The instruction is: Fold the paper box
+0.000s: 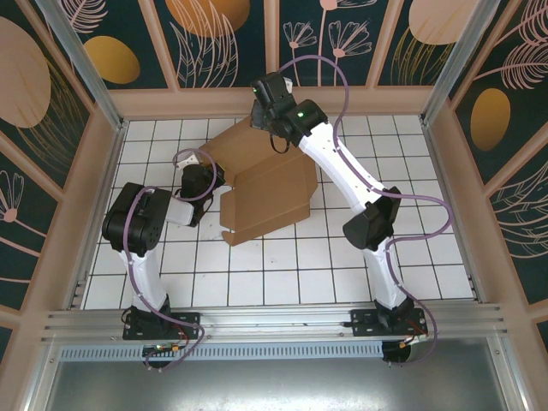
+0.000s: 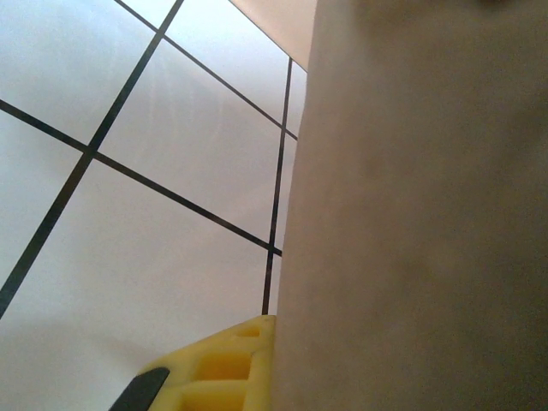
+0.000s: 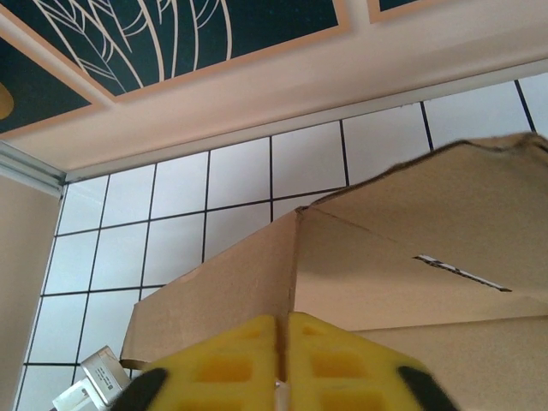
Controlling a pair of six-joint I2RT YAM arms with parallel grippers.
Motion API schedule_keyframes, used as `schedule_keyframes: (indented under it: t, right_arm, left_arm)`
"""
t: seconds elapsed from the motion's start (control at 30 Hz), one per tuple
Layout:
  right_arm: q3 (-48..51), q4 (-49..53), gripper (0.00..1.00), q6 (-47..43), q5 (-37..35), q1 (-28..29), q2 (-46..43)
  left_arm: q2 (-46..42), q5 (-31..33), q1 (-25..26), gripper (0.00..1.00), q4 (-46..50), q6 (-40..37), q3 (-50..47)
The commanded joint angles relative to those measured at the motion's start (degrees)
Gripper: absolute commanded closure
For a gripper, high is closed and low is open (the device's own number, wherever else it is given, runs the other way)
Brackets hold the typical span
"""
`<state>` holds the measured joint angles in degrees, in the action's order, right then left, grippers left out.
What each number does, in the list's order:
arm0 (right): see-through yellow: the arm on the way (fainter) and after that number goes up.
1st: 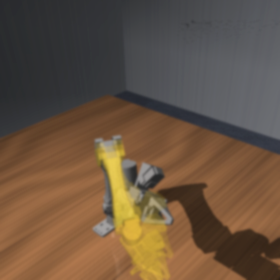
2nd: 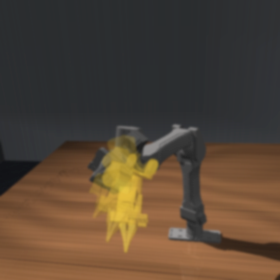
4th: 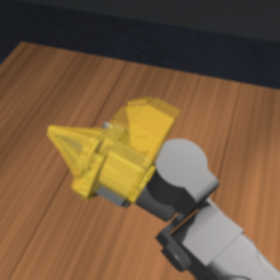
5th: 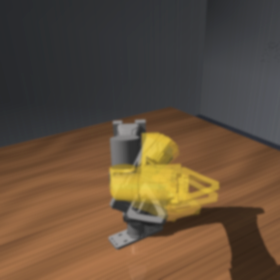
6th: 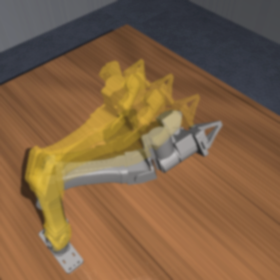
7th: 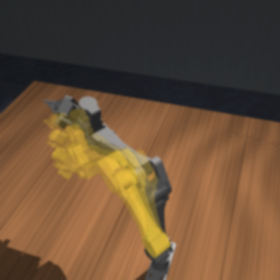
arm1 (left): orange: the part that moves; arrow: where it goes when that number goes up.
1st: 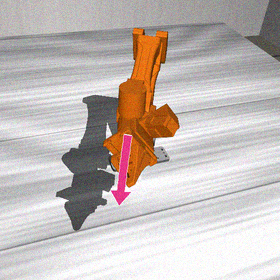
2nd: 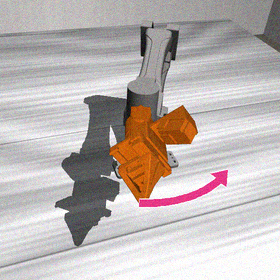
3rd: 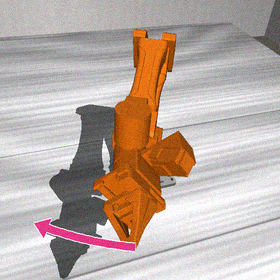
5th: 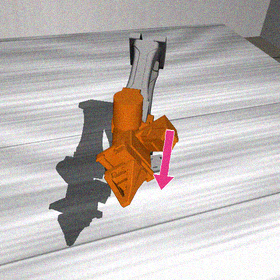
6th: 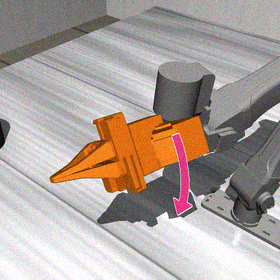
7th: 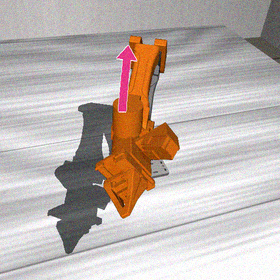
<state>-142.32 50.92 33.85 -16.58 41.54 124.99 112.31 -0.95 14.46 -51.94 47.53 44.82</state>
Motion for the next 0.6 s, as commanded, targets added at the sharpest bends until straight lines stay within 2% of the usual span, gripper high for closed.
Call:
schedule_keyframes:
  t: [0.0,0.1,0.17,0.23,0.33,0.43,0.5,0.57]
  right_arm:
    - [-0.2,-1.3,0.60,-1.1,-0.4,0.1,-1.7]
    - [1.1,-3.4,0.46,-5.1,-0.9,0.7,-3.9]
    - [3.7,-5.0,0.32,-7.8,-2.0,1.3,-6.6]
    - [7.1,-6.7,0.28,-9.5,-2.5,1.4,-9.7]
    - [16.5,-12.0,0.25,-13.3,-2.7,1.2,-16.8]
    - [30.9,-21.0,0.25,-16.9,-0.2,-1.0,-26.1]
    - [39.4,-26.0,0.25,-16.0,3.9,-4.8,-31.5]
    - [47.3,-30.4,0.25,-14.2,12.5,-9.9,-36.5]
  left_arm:
    - [-1.5,-0.7,0.0,1.00,0.3,-0.8,1.7]
    - [-1.4,-1.2,0.0,1.00,1.1,-0.6,2.1]
    - [-1.4,-1.8,0.0,1.00,1.4,-0.7,2.2]
    - [-1.7,-2.5,0.0,1.00,2.1,-1.1,2.4]
    - [-2.2,-3.2,0.0,1.00,3.5,-2.0,2.9]
    - [-2.5,-4.8,0.0,1.00,5.6,-3.2,4.2]
    - [-2.5,-6.4,0.0,1.00,6.4,-3.6,4.7]
    - [-2.4,-8.0,0.0,1.00,7.2,-4.1,5.4]
